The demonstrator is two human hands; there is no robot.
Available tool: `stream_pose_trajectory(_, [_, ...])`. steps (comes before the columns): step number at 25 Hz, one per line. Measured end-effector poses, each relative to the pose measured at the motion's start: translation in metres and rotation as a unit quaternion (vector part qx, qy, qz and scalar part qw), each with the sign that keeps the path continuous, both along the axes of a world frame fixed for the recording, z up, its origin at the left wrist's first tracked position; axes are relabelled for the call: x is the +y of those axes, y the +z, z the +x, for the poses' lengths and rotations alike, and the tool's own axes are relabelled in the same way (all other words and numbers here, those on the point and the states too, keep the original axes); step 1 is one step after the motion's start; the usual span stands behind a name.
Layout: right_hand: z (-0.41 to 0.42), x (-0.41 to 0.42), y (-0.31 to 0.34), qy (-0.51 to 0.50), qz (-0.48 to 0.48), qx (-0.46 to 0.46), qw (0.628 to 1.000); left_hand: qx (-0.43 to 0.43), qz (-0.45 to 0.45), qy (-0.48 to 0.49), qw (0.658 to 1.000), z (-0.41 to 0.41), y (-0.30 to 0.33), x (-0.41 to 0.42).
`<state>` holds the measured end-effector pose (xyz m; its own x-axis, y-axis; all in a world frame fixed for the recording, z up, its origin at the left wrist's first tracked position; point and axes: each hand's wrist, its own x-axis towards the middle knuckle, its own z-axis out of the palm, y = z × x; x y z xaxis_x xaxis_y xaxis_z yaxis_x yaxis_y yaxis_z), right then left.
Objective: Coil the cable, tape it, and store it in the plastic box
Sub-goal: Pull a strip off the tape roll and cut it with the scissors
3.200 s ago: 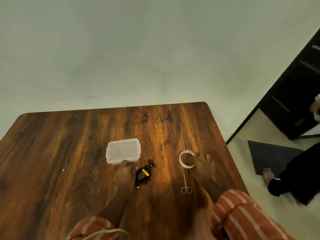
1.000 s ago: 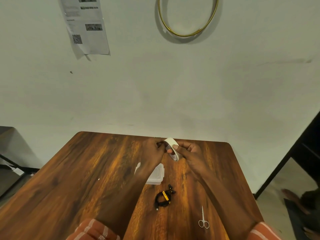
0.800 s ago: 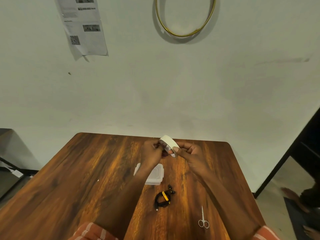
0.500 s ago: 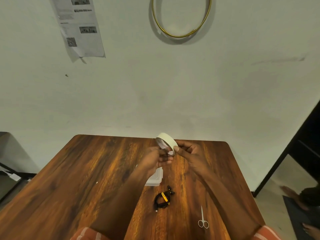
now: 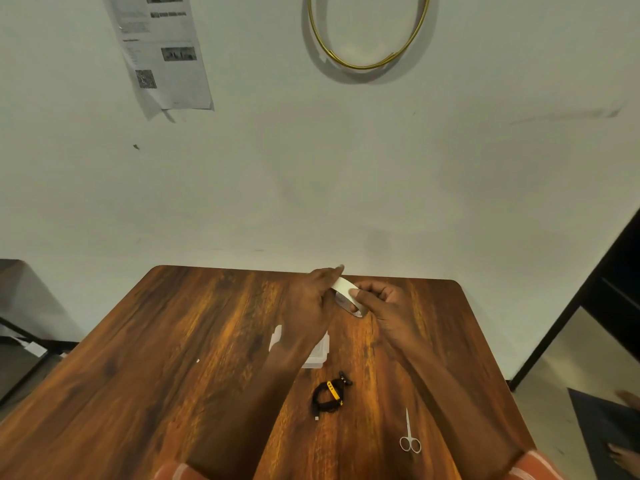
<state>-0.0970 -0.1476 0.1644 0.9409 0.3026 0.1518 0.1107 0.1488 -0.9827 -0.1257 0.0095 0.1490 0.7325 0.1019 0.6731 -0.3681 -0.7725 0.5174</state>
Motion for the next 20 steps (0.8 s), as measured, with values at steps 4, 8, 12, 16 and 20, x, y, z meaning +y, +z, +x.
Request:
stream_pose_trajectory(4, [0.001,0.001,0.0,-0.008,0.029,0.047,0.998,-0.063,0.133,0.012,0.989,-0.007,-0.006,-0.001])
stream_pose_trajectory(8, [0.001,-0.002,-0.001,0.009,0.048,0.094,0.994,-0.025,0.0,0.04,0.999,-0.007,-0.003,-0.004])
stream_pose_trajectory(12, [-0.003,-0.002,0.002,0.019,0.038,0.063,0.997,-0.018,-0.131,0.02,0.991,-0.007,0.0,-0.011])
stream_pose_trajectory(16, [-0.009,-0.002,0.003,0.015,0.01,0.025,1.0,-0.058,-0.108,0.007,0.992,-0.008,0.0,-0.01])
stream_pose_trajectory(20, [-0.011,-0.001,0.004,0.014,-0.016,-0.001,1.0,-0.041,-0.035,0.001,0.999,-0.01,0.001,-0.006])
